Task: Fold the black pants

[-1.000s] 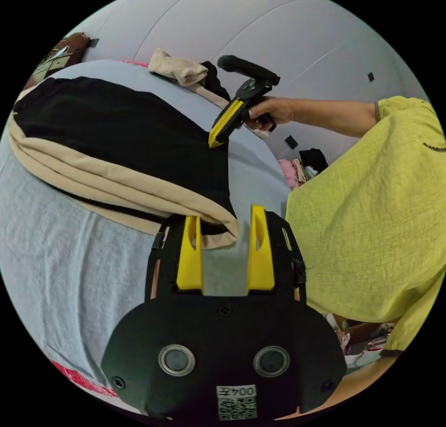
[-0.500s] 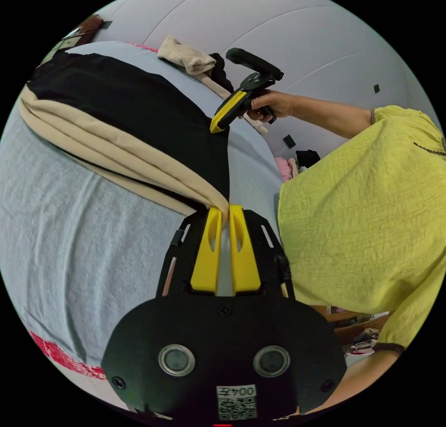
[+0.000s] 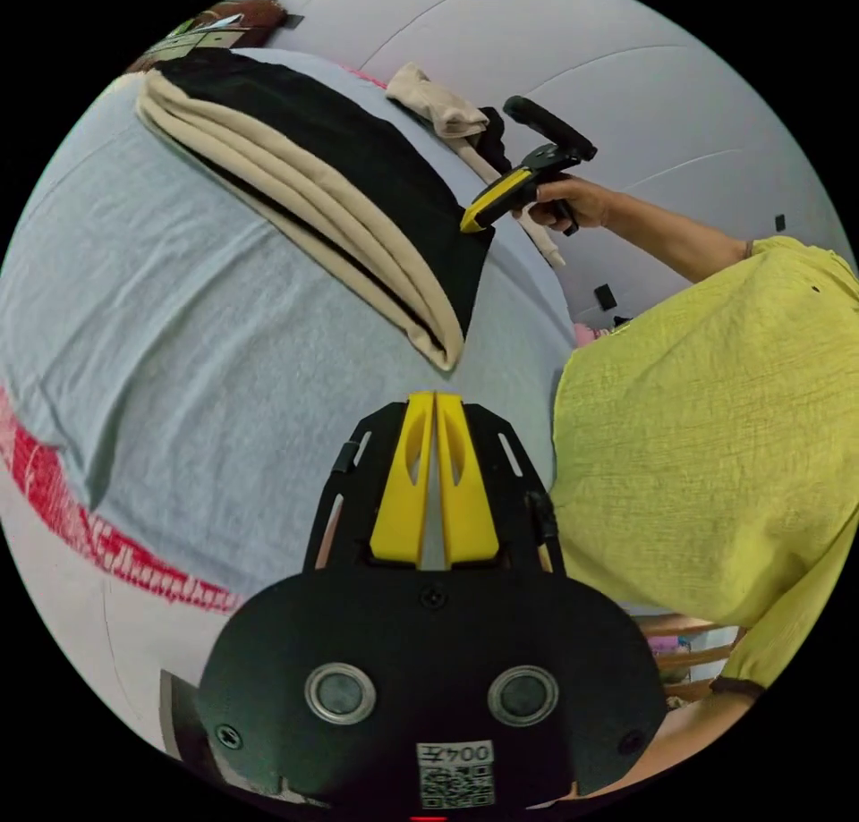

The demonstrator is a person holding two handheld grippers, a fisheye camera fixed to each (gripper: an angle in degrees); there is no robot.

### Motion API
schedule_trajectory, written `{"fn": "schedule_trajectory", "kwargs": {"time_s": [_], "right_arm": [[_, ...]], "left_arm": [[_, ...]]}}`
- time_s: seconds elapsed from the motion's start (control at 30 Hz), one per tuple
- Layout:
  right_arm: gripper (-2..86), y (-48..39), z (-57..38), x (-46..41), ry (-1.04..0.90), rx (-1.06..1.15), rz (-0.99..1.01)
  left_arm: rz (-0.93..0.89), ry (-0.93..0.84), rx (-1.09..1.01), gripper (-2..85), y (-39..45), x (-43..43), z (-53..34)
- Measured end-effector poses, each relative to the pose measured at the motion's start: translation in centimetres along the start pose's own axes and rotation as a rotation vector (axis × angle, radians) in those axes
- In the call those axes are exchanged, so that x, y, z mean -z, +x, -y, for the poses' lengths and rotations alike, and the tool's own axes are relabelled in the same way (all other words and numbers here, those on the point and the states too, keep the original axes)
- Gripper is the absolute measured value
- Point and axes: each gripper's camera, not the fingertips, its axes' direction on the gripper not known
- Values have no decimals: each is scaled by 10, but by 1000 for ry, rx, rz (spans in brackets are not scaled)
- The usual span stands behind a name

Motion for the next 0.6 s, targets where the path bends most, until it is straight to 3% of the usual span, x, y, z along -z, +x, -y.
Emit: {"fn": "schedule_trajectory", "kwargs": {"time_s": [0.2,0.3,0.43,0.6], "right_arm": [[28,16,-27,10,47,-17,6],[28,20,-45,14,88,-21,-14],[32,28,-80,20,194,-29,-37],[29,47,-130,26,317,5,6]], "left_arm": [[113,202,-47,2,48,31,45],[152,252,53,1,41,4,80],[258,99,186,2,14,-59,98],[156,229,322,3,-8,-72,81]]}}
